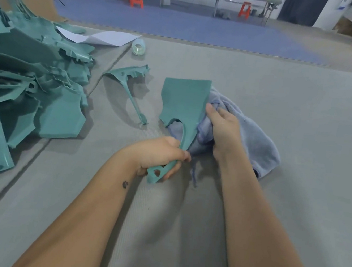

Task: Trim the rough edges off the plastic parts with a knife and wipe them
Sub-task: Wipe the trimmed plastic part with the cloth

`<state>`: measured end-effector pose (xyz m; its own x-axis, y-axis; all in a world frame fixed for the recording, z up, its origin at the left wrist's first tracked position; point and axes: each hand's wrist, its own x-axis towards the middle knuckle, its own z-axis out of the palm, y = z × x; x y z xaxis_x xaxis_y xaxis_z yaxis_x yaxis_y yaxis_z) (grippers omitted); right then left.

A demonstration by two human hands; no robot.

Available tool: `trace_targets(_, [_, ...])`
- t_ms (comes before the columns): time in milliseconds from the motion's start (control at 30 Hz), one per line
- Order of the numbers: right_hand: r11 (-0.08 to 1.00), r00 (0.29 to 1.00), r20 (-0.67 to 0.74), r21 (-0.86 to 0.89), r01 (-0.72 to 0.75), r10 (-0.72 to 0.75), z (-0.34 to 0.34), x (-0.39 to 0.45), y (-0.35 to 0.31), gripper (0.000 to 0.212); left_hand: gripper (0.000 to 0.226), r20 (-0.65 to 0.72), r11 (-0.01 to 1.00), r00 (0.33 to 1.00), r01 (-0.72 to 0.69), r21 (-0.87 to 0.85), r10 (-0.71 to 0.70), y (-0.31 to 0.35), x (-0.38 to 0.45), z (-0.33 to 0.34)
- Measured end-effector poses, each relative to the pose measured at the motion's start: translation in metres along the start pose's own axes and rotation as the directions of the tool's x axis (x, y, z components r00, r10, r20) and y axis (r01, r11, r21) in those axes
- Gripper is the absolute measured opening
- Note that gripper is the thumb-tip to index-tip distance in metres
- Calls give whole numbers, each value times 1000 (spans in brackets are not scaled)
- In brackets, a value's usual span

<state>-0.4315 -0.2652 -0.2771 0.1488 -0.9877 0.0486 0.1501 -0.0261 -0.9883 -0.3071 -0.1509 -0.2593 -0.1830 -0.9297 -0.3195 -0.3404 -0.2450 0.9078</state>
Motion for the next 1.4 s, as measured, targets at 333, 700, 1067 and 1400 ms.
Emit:
trace_targets(333, [895,976,2,-398,200,-217,24,-10,-2,14,50,0,971,998,-54,232,55,-2,1,-2])
trace_targets(700, [954,954,-211,-255,159,-215,26,-8,4,28,14,-191,952,981,-23,-306,-37,-1,10,-4])
trace_targets(1067, [974,939,-289,-180,139,-188,25,9,-20,52,12,-393,947,911,-228,-227,125,0,16,5])
trace_targets(1400, [720,731,-152,-391,574,-665,24,-9,-25,22,16,-468,967,883,-93,-239,-30,-7,23,-9])
